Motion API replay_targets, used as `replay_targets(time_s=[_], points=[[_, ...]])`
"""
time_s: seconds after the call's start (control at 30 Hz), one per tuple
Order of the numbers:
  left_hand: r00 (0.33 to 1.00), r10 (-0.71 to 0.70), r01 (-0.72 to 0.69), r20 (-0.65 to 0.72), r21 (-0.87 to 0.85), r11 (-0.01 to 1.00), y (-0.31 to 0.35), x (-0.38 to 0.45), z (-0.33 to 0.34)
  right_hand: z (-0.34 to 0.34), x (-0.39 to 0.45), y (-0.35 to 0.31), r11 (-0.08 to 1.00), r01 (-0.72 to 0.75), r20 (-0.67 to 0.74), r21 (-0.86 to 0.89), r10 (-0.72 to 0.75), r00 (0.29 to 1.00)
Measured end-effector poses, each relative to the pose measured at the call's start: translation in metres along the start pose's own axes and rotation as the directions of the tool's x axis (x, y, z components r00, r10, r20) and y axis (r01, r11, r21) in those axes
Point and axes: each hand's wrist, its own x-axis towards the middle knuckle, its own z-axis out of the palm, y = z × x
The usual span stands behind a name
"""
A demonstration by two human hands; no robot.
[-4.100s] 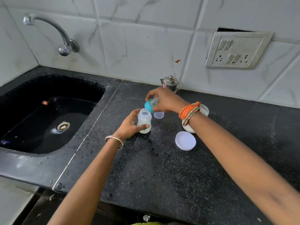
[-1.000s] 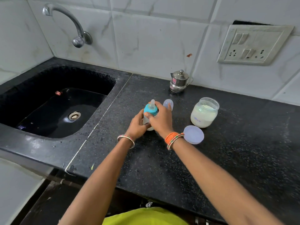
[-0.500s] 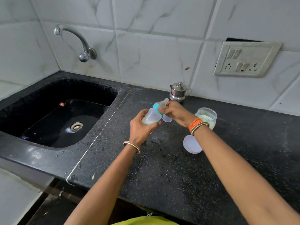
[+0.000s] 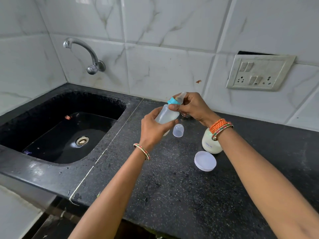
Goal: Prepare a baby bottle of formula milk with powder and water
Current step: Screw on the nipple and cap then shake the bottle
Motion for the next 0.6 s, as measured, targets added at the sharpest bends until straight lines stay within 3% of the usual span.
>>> replay_targets(time_s=[0.1,0.17,0.23,0.4,0.6], points=[[0.977,-0.073,0.124,0.199,-0.259,0.958,-0.002,-0.001,-0.005,-0.008,0.003,-0.015,0.991,0.128,-0.053,0.034,-0.126,0.991],[0.963,-0.058,0.137,0.262,-0.295,0.945,-0.004,-0.005,-0.004,-0.016,0.010,-0.028,0.984,0.172,-0.117,0.044,-0.166,0.979],[0.958,-0.034,0.127,0.284,-0.315,0.940,-0.004,-0.009,-0.001,-0.019,0.014,-0.038,0.981,0.160,-0.020,-0.108,-0.163,0.986],[0.970,-0.065,0.150,0.235,-0.365,0.919,-0.008,-0.011,0.010,-0.028,0.018,-0.038,0.948,0.005,0.129,-0.318,0.038,0.991],[0.974,-0.060,0.127,0.219,-0.307,0.943,-0.005,-0.005,0.012,-0.034,0.023,-0.046,0.912,-0.077,0.387,-0.402,0.246,0.889]])
